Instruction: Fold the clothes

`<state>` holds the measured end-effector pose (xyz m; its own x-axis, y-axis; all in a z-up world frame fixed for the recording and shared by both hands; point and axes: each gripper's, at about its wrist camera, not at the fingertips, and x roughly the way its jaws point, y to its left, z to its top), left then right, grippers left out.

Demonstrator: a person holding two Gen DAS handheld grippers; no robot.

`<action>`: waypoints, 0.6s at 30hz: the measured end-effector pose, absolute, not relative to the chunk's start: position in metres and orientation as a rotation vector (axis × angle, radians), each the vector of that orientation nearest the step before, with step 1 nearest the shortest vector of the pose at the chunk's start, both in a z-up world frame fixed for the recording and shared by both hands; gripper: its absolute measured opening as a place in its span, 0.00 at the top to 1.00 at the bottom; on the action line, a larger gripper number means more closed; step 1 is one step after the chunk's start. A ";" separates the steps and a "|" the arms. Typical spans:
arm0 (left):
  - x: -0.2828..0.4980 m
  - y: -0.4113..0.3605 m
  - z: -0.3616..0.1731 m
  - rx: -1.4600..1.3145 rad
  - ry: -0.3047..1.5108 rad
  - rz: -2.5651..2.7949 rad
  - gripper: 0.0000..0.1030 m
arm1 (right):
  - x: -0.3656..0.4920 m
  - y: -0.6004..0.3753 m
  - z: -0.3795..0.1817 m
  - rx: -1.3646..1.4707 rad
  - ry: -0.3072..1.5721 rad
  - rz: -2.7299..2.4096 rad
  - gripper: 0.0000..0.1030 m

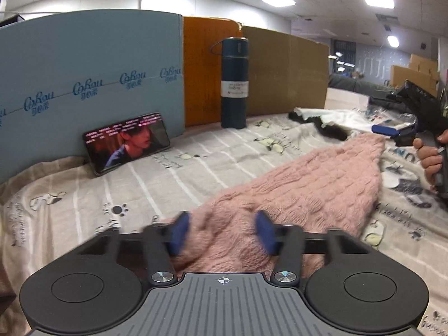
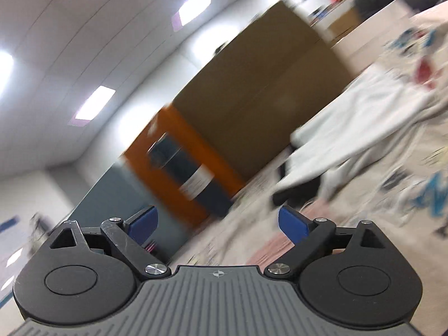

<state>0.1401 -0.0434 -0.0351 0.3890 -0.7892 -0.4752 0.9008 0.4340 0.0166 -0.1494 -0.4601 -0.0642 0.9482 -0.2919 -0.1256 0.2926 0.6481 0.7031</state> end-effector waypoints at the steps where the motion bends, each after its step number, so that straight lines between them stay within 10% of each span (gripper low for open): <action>1: 0.138 -0.043 -0.035 0.300 0.426 -1.077 0.75 | -0.144 -0.459 -0.064 0.793 0.028 -0.302 0.09; 11: 0.076 -0.019 -0.020 0.319 0.255 -1.071 0.88 | -0.110 -0.424 -0.055 0.621 0.199 -0.035 0.09; 18: 0.042 -0.003 -0.024 0.333 0.230 -1.095 0.89 | -0.062 -0.352 -0.030 0.016 0.348 0.165 0.07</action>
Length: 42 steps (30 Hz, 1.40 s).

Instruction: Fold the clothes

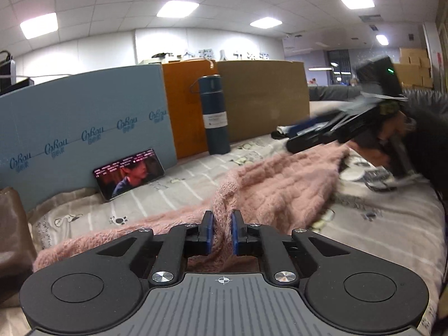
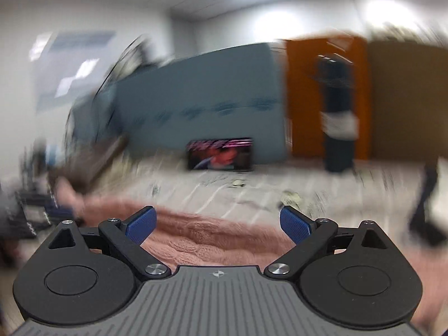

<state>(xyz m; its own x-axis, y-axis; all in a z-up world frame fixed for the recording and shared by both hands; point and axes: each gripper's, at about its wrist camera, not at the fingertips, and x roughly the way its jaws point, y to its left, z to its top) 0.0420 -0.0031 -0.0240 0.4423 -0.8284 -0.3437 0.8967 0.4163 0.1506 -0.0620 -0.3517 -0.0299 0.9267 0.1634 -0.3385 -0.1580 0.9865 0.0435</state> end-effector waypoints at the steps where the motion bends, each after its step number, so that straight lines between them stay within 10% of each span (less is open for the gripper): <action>1: 0.038 -0.002 -0.024 0.342 0.223 -1.096 0.89 | -0.057 -0.342 -0.028 -0.083 0.357 0.200 0.07; 10: 0.019 0.001 -0.025 0.364 0.216 -1.110 0.89 | -0.005 -0.308 -0.009 -0.296 0.510 0.656 0.18; 12: 0.017 0.003 -0.025 0.359 0.214 -1.107 0.89 | 0.002 -0.305 -0.012 -0.260 0.565 0.705 0.70; 16: 0.014 0.005 -0.023 0.350 0.206 -1.105 0.89 | -0.012 -0.306 -0.018 -0.215 0.604 0.702 0.93; 37: -0.020 0.045 -0.047 0.443 0.318 -1.258 0.77 | -0.178 -0.280 -0.057 -0.002 0.488 0.631 0.94; 42: -0.018 0.064 -0.025 0.250 0.267 -1.357 0.54 | -0.193 -0.303 -0.049 0.089 0.388 0.569 0.66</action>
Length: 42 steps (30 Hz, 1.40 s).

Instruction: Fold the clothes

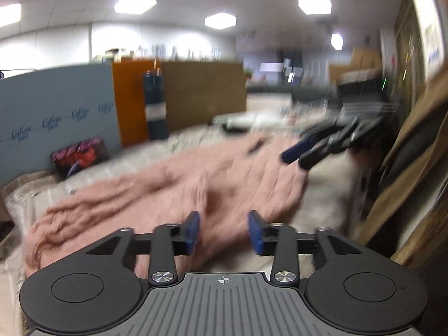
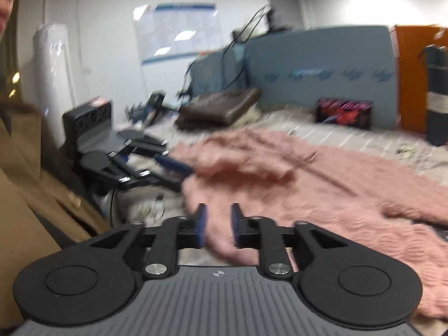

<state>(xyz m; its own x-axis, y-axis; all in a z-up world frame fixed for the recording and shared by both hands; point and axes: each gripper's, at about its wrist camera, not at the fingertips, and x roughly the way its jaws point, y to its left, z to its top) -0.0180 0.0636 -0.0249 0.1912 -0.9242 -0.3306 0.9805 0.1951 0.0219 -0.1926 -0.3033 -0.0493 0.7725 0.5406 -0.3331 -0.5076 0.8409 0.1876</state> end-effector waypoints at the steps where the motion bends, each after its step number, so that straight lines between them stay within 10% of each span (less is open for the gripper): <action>1: -0.016 0.067 -0.019 0.199 0.247 -1.369 0.46 | -0.195 -0.310 -0.047 0.105 0.364 0.544 0.61; 6: 0.015 0.069 0.003 0.060 0.190 -1.140 0.38 | -0.199 -0.351 -0.031 0.212 0.236 0.278 0.32; 19: 0.173 0.050 -0.035 -0.074 0.725 -0.695 0.39 | -0.137 -0.489 -0.061 0.667 0.368 -0.439 0.34; 24: 0.178 0.027 -0.054 0.001 0.760 -0.715 0.44 | -0.111 -0.489 -0.073 0.614 0.436 -0.458 0.47; 30: 0.147 0.007 -0.057 0.215 0.621 -0.743 0.89 | -0.094 -0.470 -0.074 0.423 0.490 -0.409 0.87; 42: 0.157 -0.023 -0.033 0.335 0.384 -0.613 0.91 | -0.079 -0.451 -0.038 0.116 0.311 -0.488 0.97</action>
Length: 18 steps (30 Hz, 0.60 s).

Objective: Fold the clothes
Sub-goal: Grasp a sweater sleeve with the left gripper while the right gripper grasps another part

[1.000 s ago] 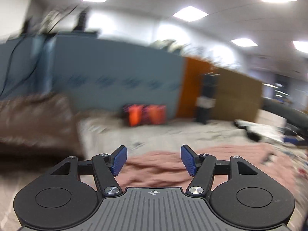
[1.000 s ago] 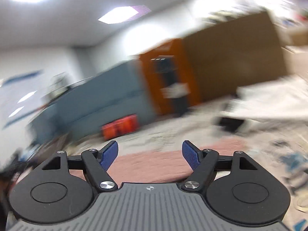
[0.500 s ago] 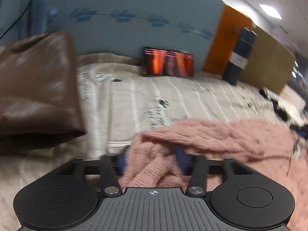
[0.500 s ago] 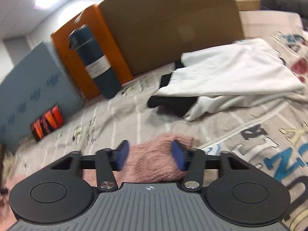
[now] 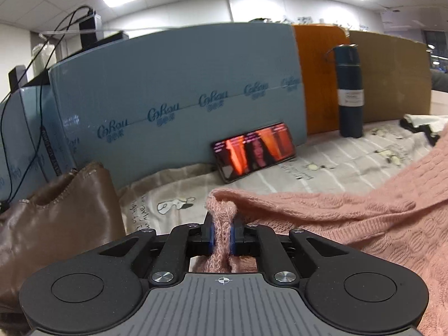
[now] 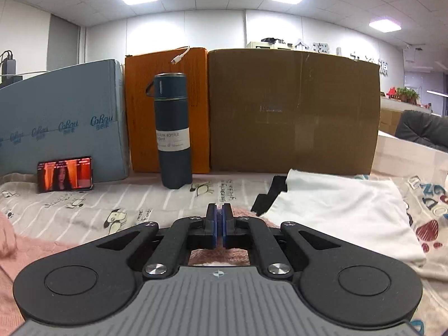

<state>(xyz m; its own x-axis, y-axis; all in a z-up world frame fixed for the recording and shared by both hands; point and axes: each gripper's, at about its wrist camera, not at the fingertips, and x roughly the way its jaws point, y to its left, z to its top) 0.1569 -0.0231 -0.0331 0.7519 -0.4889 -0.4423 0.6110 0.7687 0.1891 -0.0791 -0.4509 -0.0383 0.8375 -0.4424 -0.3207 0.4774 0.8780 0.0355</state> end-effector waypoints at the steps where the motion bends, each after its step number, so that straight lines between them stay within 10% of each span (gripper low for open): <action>1: 0.161 -0.026 -0.037 0.346 0.410 -0.613 0.91 | -0.076 -0.454 -0.040 0.117 0.322 -0.494 0.97; 7: 0.171 -0.033 -0.057 0.439 0.495 -0.607 0.73 | -0.052 -0.476 -0.071 0.199 0.541 -0.516 0.94; 11: 0.164 -0.020 -0.048 0.438 0.449 -0.587 0.42 | -0.066 -0.476 -0.062 0.222 0.478 -0.576 0.41; 18: 0.125 0.012 -0.015 0.331 0.343 -0.617 0.34 | -0.124 -0.473 -0.042 0.318 0.367 -0.602 0.27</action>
